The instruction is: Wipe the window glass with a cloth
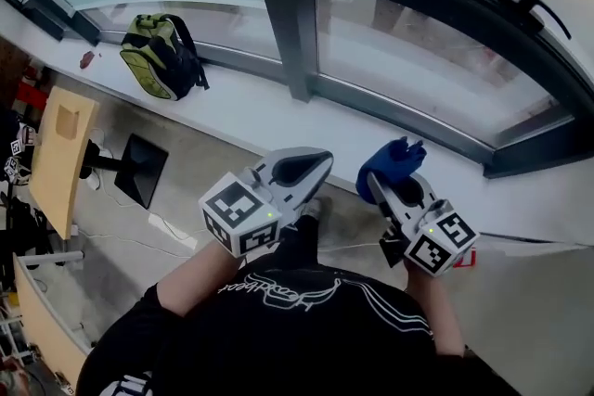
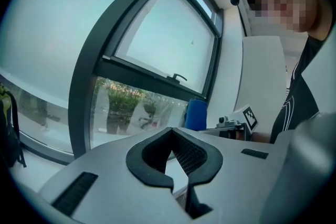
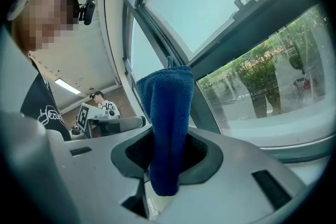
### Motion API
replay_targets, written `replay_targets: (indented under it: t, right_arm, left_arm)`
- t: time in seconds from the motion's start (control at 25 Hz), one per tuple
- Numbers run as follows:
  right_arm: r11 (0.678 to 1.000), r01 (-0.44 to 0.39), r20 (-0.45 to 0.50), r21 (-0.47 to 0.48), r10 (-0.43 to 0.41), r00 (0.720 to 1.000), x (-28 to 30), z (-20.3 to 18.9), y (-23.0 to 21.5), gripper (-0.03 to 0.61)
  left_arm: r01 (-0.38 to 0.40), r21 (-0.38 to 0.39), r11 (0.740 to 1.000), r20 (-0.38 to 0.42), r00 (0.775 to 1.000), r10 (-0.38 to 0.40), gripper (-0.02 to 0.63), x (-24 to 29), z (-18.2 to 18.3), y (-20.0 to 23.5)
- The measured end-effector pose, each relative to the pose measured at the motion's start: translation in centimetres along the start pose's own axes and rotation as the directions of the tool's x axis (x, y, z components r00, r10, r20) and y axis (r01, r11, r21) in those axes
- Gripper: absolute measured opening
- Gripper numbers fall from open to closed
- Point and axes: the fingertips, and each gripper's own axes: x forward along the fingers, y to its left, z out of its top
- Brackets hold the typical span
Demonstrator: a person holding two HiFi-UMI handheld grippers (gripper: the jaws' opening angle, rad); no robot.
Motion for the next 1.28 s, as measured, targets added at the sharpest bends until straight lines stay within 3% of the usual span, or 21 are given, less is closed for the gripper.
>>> replay_targets:
  t: [0.28,0.68,0.88,1.12,1.28]
  right_arm:
    - [1.0,-0.011,-0.063,0.011,0.011,0.998,9.2,-0.2,-4.1,0.094]
    - [1.0,-0.012,-0.071,0.002,0.012,0.997,17.3,1.5,-6.8,0.092]
    - [0.998,0.034,-0.059,-0.048,-0.037,0.998,20.3,2.4,-9.1,0.094]
    - [0.972,0.09,-0.052,-0.218,-0.103,0.993,25.4,3.8,-13.1,0.092]
    - [0.955,0.129,-0.05,-0.268,-0.147,0.988,29.3,5.3,-15.6,0.093]
  left_arm:
    - [-0.033,-0.039,0.999,-0.007,0.999,0.033,0.005,2.0,0.9,10.0]
    - [-0.043,-0.048,0.998,0.009,0.999,0.043,0.005,3.5,2.6,17.6]
    - [-0.053,-0.008,0.999,0.0,0.999,0.053,0.005,4.1,2.6,19.9]
    - [-0.071,-0.038,0.997,0.005,0.997,0.071,0.005,4.1,1.8,22.8]
    - [-0.073,-0.07,0.995,-0.016,0.997,0.072,0.005,3.4,0.4,23.9]
